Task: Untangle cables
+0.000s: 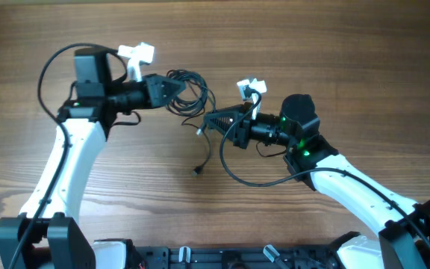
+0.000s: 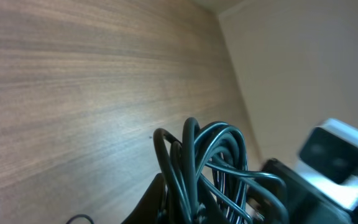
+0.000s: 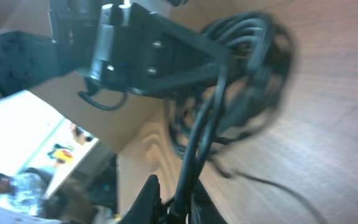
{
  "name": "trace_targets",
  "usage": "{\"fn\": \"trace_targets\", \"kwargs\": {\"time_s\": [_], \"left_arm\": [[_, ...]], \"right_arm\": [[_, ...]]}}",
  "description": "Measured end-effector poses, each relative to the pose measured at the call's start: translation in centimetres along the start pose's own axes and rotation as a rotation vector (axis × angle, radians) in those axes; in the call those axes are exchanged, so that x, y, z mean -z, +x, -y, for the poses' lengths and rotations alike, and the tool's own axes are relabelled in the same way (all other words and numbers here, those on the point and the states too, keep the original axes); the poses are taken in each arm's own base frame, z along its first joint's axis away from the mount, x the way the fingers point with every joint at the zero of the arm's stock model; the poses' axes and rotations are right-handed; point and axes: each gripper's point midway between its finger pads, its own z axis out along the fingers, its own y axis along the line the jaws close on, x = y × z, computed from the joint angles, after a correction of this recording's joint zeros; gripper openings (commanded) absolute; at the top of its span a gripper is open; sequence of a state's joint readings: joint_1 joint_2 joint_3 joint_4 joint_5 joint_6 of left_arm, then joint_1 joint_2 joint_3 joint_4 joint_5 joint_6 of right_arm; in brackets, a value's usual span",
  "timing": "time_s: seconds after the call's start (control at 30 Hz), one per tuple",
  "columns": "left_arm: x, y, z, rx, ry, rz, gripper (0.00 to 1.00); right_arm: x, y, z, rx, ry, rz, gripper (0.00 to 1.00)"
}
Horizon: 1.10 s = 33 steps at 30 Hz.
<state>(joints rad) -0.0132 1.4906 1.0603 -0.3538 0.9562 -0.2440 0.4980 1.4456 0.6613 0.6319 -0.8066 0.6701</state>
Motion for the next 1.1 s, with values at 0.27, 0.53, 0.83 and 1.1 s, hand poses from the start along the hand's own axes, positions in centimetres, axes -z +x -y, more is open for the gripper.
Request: {"fn": "trace_targets", "kwargs": {"time_s": [0.27, 0.53, 0.83, 1.1], "left_arm": [[-4.6, -0.4, 4.0, -0.231, -0.012, 0.038, 0.04], [-3.0, -2.3, 2.0, -0.245, -0.072, 0.102, 0.04], [-0.6, -0.9, 3.0, -0.382, 0.114, 0.035, 0.08], [-3.3, 3.4, 7.4, -0.478, 0.273, -0.097, 0.11]], "right_arm": [[-0.1, 0.4, 1.4, -0.156, 0.098, -0.046, 0.05], [0.3, 1.1, 3.5, -0.133, 0.199, -0.058, 1.0], [7.0, -7.4, 3.7, 0.147, 0.137, 0.153, 0.93], [5.2, -4.9, 1.6, 0.109, 0.035, 0.051, 0.59]]}}
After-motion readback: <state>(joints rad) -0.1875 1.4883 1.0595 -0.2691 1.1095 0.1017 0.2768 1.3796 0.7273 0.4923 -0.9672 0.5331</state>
